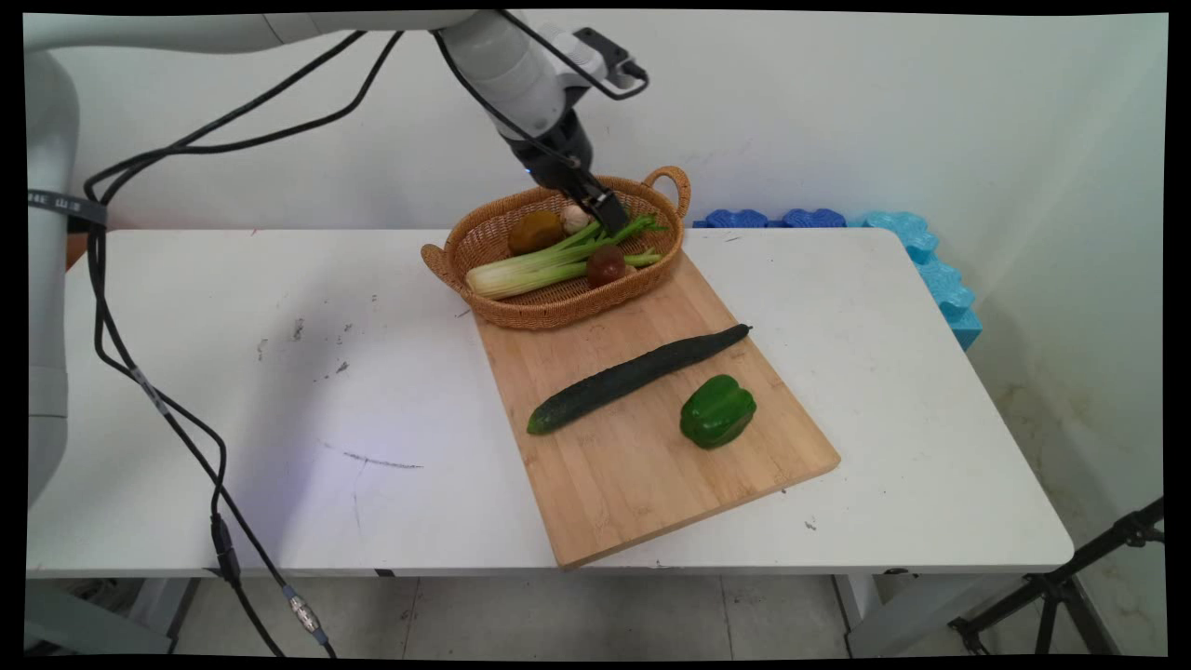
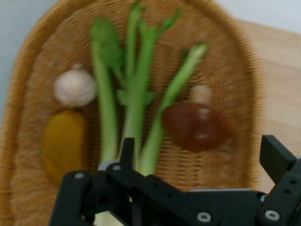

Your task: Pick up the potato from the vegetable basket

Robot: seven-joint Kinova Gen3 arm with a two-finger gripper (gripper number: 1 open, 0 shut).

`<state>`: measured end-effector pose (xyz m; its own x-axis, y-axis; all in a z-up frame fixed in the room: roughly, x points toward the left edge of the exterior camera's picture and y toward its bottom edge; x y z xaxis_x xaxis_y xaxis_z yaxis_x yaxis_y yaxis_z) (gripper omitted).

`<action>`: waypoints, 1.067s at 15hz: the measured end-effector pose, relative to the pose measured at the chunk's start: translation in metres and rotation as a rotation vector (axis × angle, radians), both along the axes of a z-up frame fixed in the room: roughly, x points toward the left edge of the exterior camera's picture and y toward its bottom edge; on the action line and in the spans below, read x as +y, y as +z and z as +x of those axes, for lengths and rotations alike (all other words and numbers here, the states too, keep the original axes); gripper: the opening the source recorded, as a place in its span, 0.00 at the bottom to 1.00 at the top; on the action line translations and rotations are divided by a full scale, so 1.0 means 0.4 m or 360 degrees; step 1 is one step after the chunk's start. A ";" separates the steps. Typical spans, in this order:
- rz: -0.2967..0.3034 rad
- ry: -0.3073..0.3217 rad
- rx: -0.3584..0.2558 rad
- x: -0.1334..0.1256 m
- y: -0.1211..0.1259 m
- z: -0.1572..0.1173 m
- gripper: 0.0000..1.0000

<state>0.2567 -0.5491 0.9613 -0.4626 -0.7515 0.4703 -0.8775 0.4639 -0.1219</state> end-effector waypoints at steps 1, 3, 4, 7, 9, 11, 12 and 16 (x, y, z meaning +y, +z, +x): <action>0.0003 0.0014 -0.0015 -0.009 -0.005 0.013 1.00; 0.0015 0.0061 -0.0059 -0.039 -0.024 0.051 1.00; 0.0022 0.0088 -0.0079 -0.055 -0.037 0.071 1.00; 0.0042 0.0155 -0.0119 -0.096 -0.079 0.118 1.00; 0.0055 0.0188 -0.0132 -0.119 -0.108 0.140 1.00; 0.0065 0.0211 -0.0138 -0.136 -0.129 0.155 1.00; 0.0070 0.0224 -0.0141 -0.145 -0.142 0.163 1.00; 0.0083 0.0256 -0.0139 -0.176 -0.186 0.185 1.00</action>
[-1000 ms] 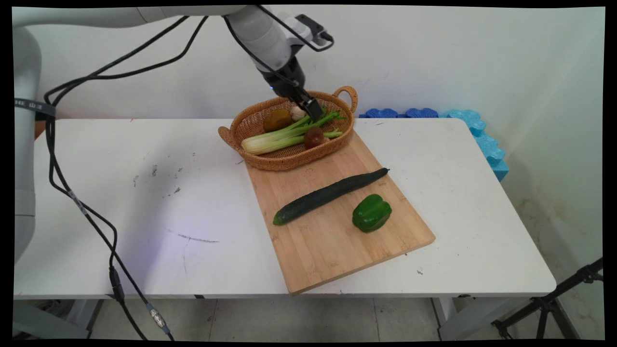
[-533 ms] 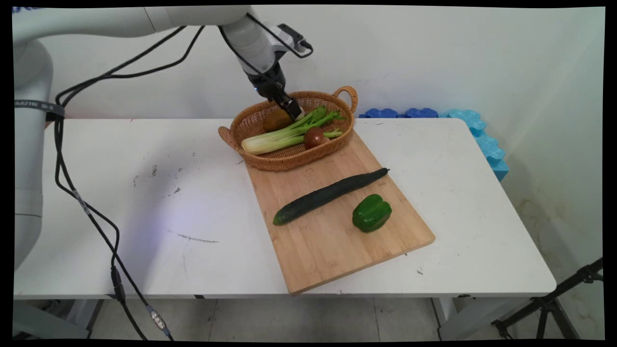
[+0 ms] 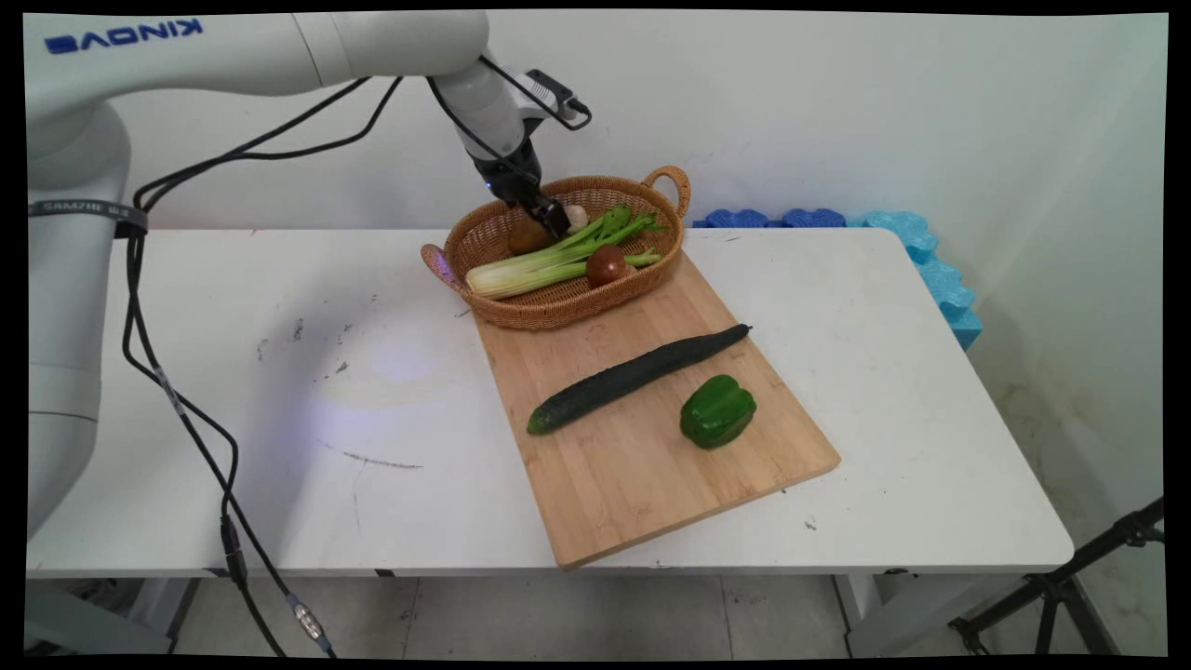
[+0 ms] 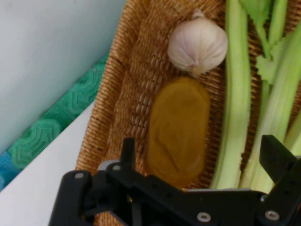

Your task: Pick up the potato from the vegetable basket, then place the picked object on the cutting board

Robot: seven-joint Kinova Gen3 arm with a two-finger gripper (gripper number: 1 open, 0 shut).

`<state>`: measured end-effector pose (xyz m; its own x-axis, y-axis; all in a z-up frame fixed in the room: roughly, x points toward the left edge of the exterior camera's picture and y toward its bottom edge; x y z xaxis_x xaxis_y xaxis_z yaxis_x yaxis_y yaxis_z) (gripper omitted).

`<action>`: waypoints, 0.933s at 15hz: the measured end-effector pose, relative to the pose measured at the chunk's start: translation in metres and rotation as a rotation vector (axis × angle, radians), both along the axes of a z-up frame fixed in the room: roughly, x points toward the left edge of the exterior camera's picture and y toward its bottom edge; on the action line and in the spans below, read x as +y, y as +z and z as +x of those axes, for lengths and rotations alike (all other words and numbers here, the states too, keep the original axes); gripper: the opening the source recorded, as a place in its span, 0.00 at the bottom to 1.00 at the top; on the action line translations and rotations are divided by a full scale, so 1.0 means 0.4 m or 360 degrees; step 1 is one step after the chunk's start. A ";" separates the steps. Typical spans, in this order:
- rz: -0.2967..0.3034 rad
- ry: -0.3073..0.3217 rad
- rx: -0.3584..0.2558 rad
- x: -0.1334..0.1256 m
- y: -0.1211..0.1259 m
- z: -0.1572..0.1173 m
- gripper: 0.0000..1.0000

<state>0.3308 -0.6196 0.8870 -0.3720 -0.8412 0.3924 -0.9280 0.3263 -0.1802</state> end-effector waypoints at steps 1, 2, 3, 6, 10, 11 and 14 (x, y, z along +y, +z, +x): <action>0.0002 0.0005 0.0002 -0.006 -0.009 0.004 1.00; 0.0002 0.0008 0.0004 -0.010 -0.015 0.006 1.00; 0.0004 0.0011 0.0006 -0.017 -0.023 0.010 1.00; 0.0010 0.0021 0.0012 -0.029 -0.044 0.020 1.00; 0.0017 0.0022 0.0025 -0.040 -0.062 0.026 0.00; 0.0017 0.0018 0.0030 -0.041 -0.064 0.026 0.00; 0.0016 0.0000 0.0043 -0.038 -0.066 0.024 0.00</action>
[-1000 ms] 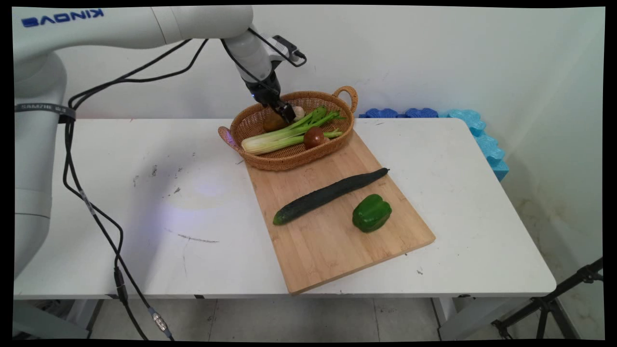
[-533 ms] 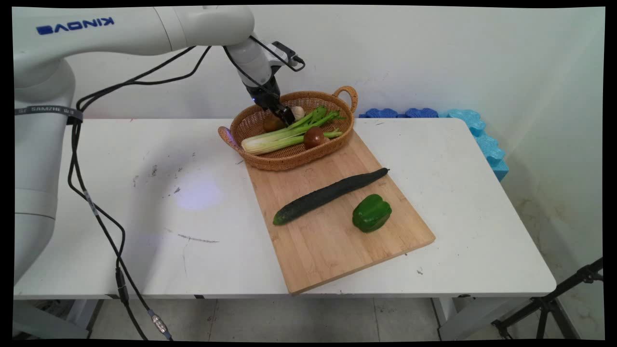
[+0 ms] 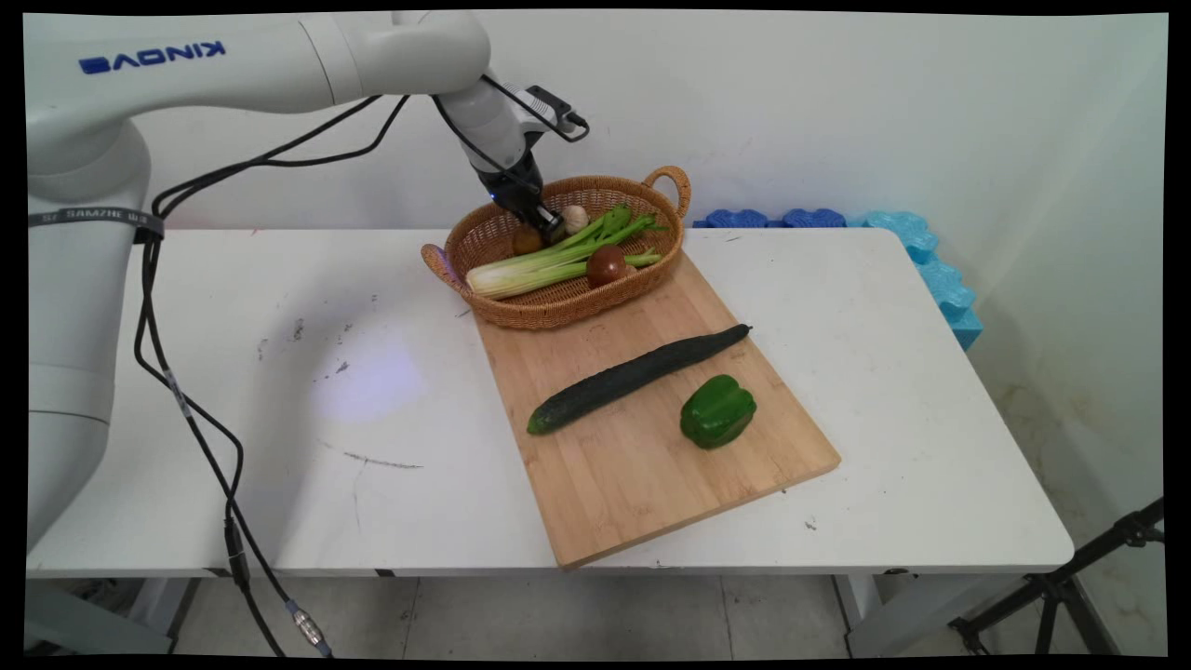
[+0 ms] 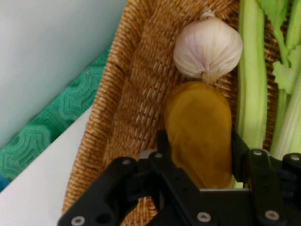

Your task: Place the picked object on the cutting board

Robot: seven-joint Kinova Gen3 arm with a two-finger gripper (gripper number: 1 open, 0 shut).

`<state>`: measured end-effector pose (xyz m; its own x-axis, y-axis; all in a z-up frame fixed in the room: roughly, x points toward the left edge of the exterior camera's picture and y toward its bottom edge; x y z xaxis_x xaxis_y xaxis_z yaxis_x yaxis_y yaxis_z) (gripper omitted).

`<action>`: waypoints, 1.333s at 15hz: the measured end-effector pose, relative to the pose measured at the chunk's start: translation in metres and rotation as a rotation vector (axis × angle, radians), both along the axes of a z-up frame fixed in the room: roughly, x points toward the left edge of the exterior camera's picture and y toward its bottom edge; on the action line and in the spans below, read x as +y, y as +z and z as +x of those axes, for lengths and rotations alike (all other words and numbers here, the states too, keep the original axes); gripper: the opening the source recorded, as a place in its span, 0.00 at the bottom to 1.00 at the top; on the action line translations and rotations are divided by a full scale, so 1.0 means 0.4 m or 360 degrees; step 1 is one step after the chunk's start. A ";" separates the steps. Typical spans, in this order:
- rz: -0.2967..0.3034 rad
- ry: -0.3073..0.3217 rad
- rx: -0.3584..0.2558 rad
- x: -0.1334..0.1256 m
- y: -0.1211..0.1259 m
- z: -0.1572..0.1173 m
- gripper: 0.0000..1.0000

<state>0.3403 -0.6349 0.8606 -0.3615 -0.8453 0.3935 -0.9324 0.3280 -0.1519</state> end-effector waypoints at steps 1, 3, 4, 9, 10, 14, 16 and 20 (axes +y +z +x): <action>-0.0002 -0.0008 0.0004 0.001 0.002 -0.003 0.00; -0.0014 -0.0018 0.0011 0.004 0.015 -0.007 0.00; -0.0024 -0.0025 0.0015 0.007 0.028 -0.010 0.00; -0.0111 -0.0084 0.0053 0.056 0.174 -0.034 0.00; -0.0126 -0.0101 0.0069 0.073 0.206 -0.041 0.00; -0.0167 -0.0194 0.0186 0.183 0.348 -0.080 0.00; -0.0162 -0.0237 0.0257 0.254 0.399 -0.100 0.00; -0.0108 -0.0336 0.0362 0.408 0.436 -0.152 0.00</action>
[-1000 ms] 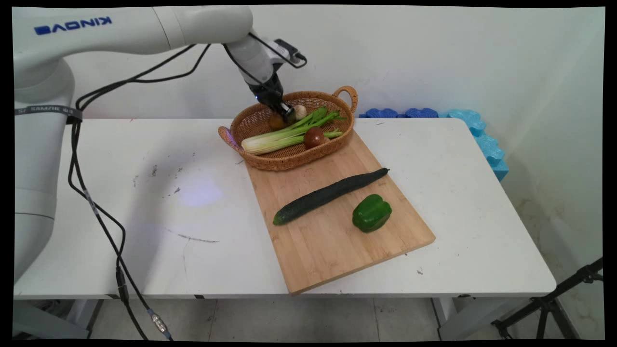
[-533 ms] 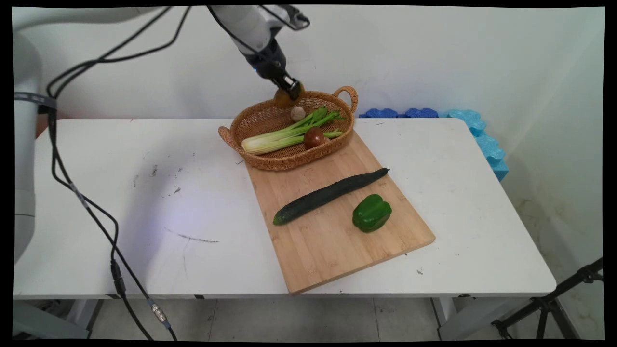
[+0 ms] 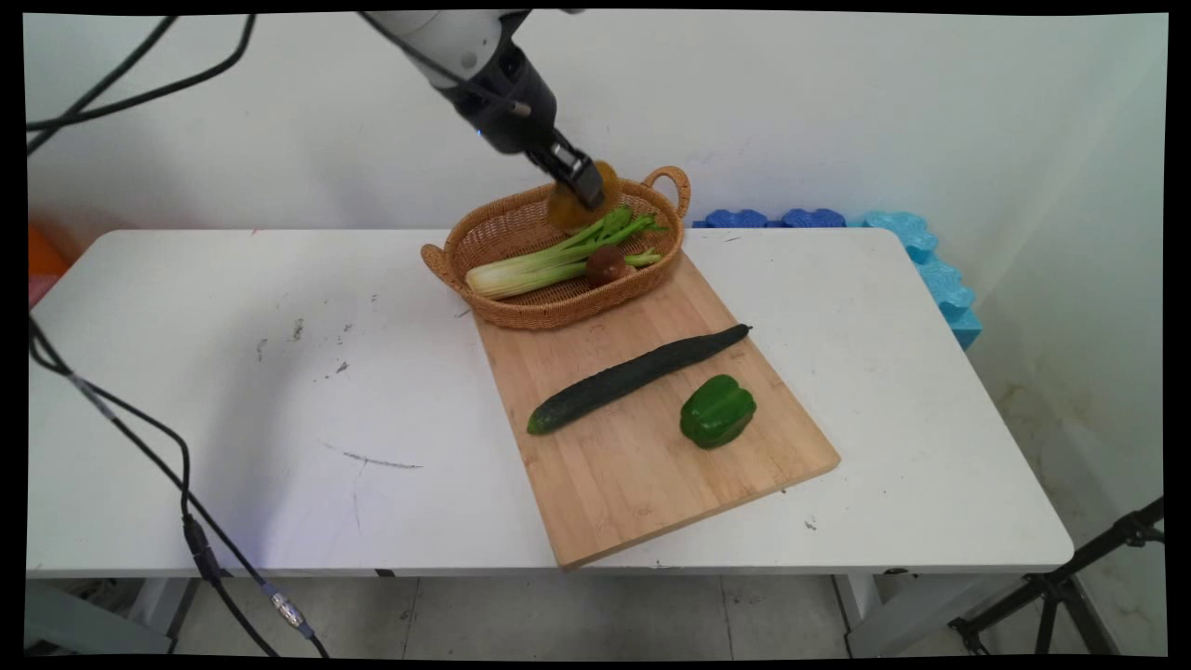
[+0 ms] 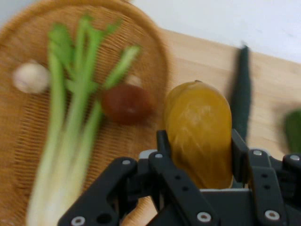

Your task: Place the picked object on the cutting board

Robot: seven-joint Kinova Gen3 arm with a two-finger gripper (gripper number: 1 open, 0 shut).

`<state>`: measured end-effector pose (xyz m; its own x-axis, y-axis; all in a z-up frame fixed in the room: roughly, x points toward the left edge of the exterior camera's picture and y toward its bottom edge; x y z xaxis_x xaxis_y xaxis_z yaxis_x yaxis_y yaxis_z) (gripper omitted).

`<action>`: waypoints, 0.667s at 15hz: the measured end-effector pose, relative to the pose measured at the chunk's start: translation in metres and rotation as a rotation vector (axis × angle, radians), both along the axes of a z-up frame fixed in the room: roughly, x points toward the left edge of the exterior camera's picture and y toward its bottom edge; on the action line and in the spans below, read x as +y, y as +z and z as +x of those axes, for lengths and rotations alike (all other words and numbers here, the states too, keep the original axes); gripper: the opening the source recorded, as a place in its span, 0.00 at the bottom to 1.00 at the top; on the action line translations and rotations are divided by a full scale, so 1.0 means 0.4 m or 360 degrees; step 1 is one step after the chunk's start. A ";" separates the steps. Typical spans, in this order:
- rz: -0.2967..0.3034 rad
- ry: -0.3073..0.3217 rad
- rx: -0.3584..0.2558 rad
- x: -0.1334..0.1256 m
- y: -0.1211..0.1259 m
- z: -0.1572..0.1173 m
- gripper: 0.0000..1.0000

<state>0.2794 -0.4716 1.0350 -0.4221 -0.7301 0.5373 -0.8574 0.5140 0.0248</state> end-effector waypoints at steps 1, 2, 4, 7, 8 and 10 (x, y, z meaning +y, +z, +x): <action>0.0012 -0.0026 0.0009 0.038 -0.003 -0.014 0.00; 0.0022 -0.0051 0.0013 0.070 -0.010 -0.028 0.00; 0.0041 -0.0105 0.0016 0.138 -0.035 -0.061 0.00; 0.0066 -0.0162 0.0004 0.218 -0.091 -0.109 0.00; 0.0075 -0.0174 -0.0001 0.241 -0.115 -0.126 0.00; 0.0091 -0.0194 -0.0014 0.277 -0.161 -0.158 0.00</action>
<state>0.2162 -0.3608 0.9704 -0.5141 -0.7026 0.4921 -0.7890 0.6123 0.0499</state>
